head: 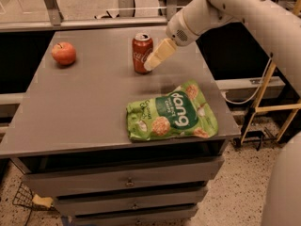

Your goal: Pick coke can

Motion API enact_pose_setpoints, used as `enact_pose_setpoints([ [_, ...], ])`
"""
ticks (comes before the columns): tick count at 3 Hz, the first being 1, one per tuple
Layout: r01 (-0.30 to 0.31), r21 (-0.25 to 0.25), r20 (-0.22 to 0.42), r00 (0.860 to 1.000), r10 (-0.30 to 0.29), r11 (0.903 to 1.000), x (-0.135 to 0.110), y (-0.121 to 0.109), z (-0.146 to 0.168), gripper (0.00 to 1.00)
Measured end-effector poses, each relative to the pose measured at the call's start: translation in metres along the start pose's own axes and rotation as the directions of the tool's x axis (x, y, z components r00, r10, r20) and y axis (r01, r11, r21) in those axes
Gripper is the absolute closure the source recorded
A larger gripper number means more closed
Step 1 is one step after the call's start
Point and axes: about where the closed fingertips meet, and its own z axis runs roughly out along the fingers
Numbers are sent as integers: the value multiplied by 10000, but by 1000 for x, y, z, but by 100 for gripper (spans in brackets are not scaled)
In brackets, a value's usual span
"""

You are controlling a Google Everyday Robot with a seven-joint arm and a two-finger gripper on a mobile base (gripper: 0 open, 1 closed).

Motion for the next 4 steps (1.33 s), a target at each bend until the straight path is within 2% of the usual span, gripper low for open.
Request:
enact_pose_setpoints([
  [1, -67, -362, 900, 9959, 99, 9993, -23, 9, 16, 0],
  [2, -69, -606, 1224, 9924, 143, 9981, -34, 15, 26, 0],
  [3, -53, -854, 1342, 9908, 168, 9963, -40, 19, 40, 18],
  [4, -11, -957, 1538, 9880, 158, 9954, -45, 21, 48, 49],
])
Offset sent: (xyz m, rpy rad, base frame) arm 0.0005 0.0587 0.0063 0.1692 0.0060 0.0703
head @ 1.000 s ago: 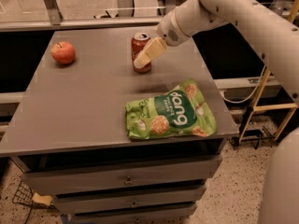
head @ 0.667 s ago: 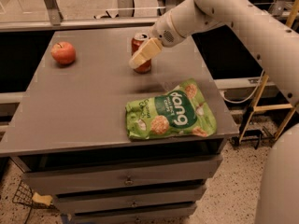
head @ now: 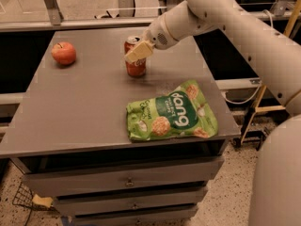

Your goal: Pick coke can

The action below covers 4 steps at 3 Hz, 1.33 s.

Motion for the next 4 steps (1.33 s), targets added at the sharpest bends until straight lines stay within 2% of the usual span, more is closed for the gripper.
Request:
enact_pose_setpoints([
  [1, 96, 93, 46, 9999, -96, 9999, -2, -1, 0, 72],
  [2, 1382, 1191, -849, 9880, -1286, 9832, -14, -21, -37, 100],
  [3, 2528, 1463, -2295, 9491, -2158, 9564, -10, -35, -53, 100],
  [4, 3649, 681, -3907, 8661, -3117, 9285, 3, -46, -46, 100],
])
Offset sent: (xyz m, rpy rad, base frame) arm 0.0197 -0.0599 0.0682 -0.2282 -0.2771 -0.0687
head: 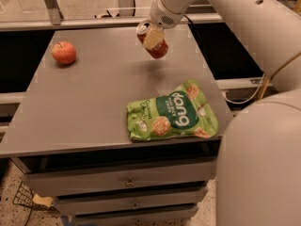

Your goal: Pick coke can

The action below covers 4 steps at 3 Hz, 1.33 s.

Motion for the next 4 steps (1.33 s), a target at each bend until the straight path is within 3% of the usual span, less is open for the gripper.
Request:
enact_pose_setpoints([
  [1, 1913, -1939, -1546, 9626, -2226, 9622, 8, 27, 27, 100],
  [2, 2742, -2889, -1966, 9207, -3372, 9173, 11, 40, 36, 100],
  [3, 2745, -2890, -1965, 9206, -3375, 9171, 11, 40, 36, 100],
  [4, 3369, -3782, -1629, 8927, -4203, 8623, 2, 61, 47, 100],
])
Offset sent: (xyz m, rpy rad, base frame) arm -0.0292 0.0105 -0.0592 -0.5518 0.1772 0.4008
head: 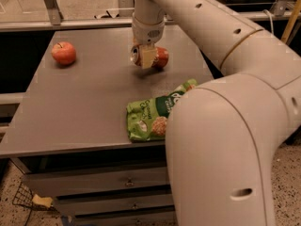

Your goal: Pick coke can

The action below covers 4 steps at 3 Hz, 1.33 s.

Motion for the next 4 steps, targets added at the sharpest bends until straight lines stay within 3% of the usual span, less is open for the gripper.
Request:
enact_pose_setpoints([
  [1, 1069, -914, 294, 9941, -1046, 9901, -21, 12, 16, 100],
  [2, 1698, -1328, 664, 9845, -1622, 9765, -37, 16, 27, 98],
  [4, 1650, -937, 677, 9849, -1591, 9818, -39, 5, 34, 52],
])
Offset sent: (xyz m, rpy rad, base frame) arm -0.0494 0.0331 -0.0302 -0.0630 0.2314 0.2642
